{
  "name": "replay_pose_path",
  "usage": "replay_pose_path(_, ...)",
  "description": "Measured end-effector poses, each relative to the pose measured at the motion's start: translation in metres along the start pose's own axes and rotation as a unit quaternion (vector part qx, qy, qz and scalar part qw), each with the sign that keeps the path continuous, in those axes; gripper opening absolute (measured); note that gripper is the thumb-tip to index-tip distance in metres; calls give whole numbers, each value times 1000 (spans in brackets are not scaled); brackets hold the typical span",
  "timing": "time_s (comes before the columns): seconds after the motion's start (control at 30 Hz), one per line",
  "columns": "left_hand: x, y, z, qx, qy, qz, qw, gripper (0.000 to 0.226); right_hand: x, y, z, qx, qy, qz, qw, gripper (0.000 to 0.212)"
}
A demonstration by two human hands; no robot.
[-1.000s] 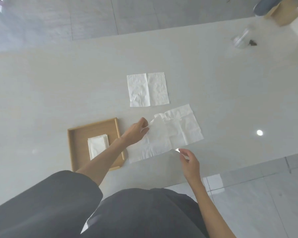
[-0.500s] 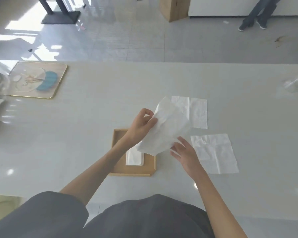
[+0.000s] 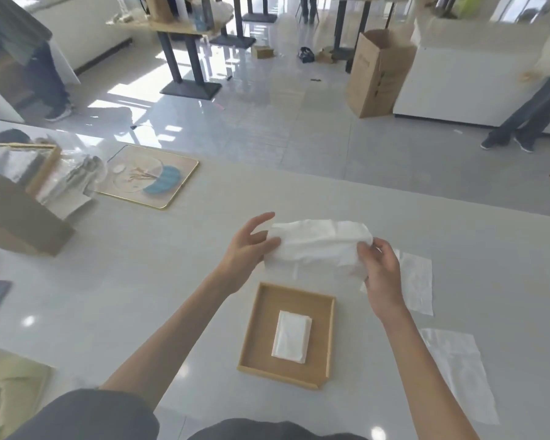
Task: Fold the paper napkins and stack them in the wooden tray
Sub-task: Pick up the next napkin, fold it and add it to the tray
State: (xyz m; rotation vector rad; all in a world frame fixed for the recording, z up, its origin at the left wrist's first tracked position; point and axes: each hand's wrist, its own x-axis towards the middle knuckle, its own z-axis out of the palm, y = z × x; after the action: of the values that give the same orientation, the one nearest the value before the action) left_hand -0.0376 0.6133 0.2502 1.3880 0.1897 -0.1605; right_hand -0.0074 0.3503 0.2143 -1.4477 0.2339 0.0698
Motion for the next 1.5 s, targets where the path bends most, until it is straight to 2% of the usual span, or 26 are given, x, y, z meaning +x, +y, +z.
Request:
replay_pose_path(0.1, 2, 8, -5, 7, -38, 7, 999, 72, 2, -7, 9, 9, 27, 0, 1000, 14)
replay_pose_path(0.2, 3, 10, -7, 16, -63, 13, 998, 77, 2, -14, 11, -5, 37, -15, 999, 14)
replay_pose_path(0.3, 7, 19, -3, -34, -58, 17, 998, 70, -3, -23, 3, -11, 47, -16, 999, 17)
replay_pose_path(0.47, 20, 22, 1, -65, -91, -63, 992, 68, -14, -38, -10, 4, -54, 11, 999, 40)
replay_pose_path(0.53, 19, 14, 6, -54, -103, -76, 990, 73, -15, -39, -12, 6, -47, 5, 999, 44)
replay_pose_path(0.6, 18, 8, 12, -46, -98, -63, 992, 71, -15, -36, -15, 18, -25, 0, 1000, 43)
replay_pose_path(0.67, 17, 6, 18, -44, -83, -40, 995, 60, -16, -34, -19, 26, -16, 6, 1000, 41)
replay_pose_path(0.8, 17, 10, 24, -54, -72, -16, 996, 45, -16, -37, -26, 33, -61, 27, 997, 47)
replay_pose_path(0.93, 15, 10, 26, -38, -87, 14, 995, 63, -16, -37, -32, 48, -82, 31, 995, 44)
replay_pose_path(1.07, 12, 7, 28, -29, -86, 49, 995, 86, -15, -36, -31, 45, -90, 25, 995, 28)
replay_pose_path(1.17, 11, 7, 29, -26, -79, 80, 993, 87, -14, -36, -30, 54, -86, 7, 995, 26)
replay_pose_path(1.27, 9, 10, 31, -37, -51, 110, 992, 84, -11, -36, -29, 41, -71, -22, 996, 35)
replay_pose_path(1.4, 8, 15, 32, -57, 1, 151, 987, 86, -14, -47, -22, -44, -45, -105, 993, 37)
replay_pose_path(1.5, 12, 18, 32, -56, 25, 181, 981, 85, -15, -60, -21, -62, -90, -170, 979, 47)
